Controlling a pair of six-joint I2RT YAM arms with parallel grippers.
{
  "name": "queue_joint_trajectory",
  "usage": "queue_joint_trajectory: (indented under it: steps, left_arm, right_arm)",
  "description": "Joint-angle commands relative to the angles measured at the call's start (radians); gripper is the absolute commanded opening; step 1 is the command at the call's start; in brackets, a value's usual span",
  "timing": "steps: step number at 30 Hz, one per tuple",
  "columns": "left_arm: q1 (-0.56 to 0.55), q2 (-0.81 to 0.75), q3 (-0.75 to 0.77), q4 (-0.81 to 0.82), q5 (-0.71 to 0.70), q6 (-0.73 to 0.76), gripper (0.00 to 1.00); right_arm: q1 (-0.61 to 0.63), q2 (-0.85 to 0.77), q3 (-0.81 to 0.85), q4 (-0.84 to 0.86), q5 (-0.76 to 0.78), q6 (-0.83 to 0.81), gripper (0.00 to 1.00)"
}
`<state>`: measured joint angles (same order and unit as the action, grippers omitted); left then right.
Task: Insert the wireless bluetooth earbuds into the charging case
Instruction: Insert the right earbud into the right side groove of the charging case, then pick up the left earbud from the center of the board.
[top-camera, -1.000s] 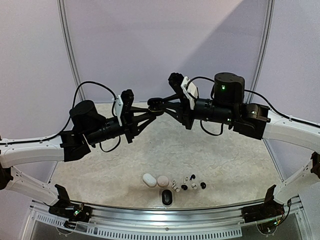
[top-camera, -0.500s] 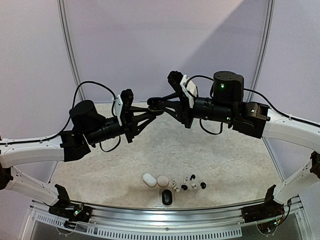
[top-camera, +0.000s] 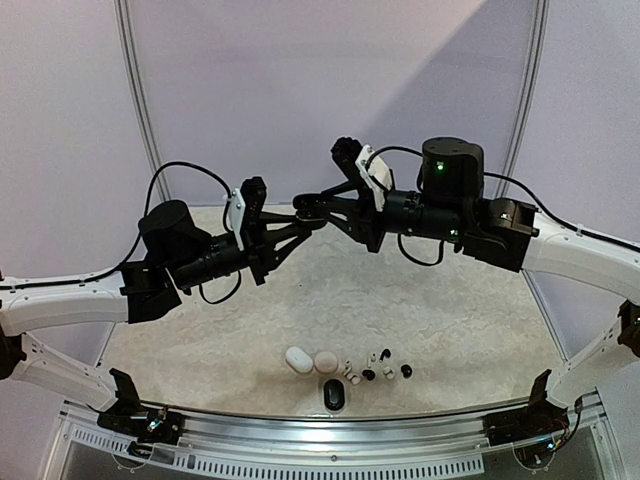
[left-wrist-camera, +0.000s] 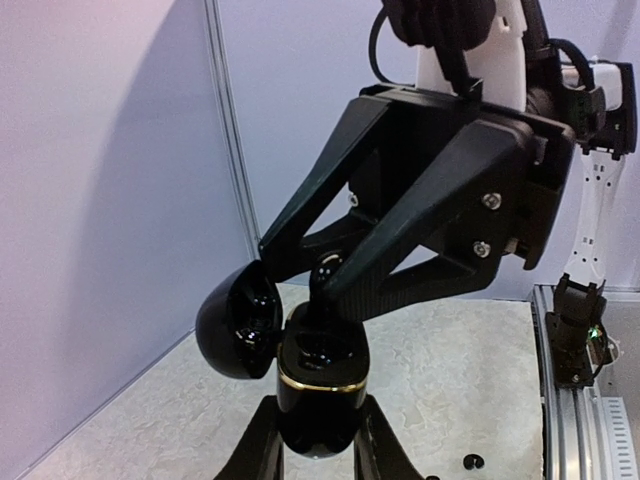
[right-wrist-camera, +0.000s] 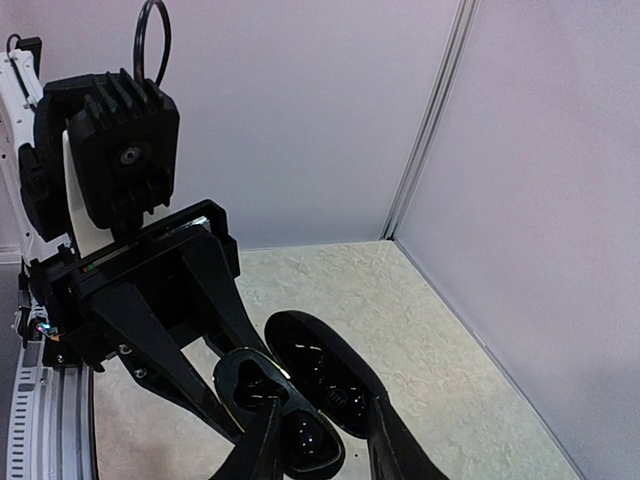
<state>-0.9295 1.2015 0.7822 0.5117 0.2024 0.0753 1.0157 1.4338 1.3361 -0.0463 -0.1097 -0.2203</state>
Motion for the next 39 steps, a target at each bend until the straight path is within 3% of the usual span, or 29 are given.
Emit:
queue_joint_trajectory:
  steps: [1,16,30,36,39]
  left_arm:
    - [-0.017,-0.016,-0.001,0.071,0.033,-0.011,0.00]
    - [-0.015,-0.023,-0.010,0.076,0.026,-0.014,0.00]
    - [0.004,-0.039,-0.052,0.057,-0.023,-0.162,0.00]
    - [0.007,-0.050,-0.067,0.063,-0.036,-0.176,0.00]
    - [0.009,-0.058,-0.073,0.066,-0.044,-0.173,0.00]
  right_arm:
    - [-0.001,0.038,0.025,-0.076,0.048,0.011,0.31]
    - [-0.003,0.053,0.058,-0.113,0.052,0.033,0.35]
    - [-0.087,-0.034,0.085,-0.088,-0.167,0.176,0.43]
    - [-0.112,-0.035,0.104,-0.105,-0.168,0.213,0.45]
    - [-0.160,-0.045,0.128,-0.185,-0.088,0.292,0.49]
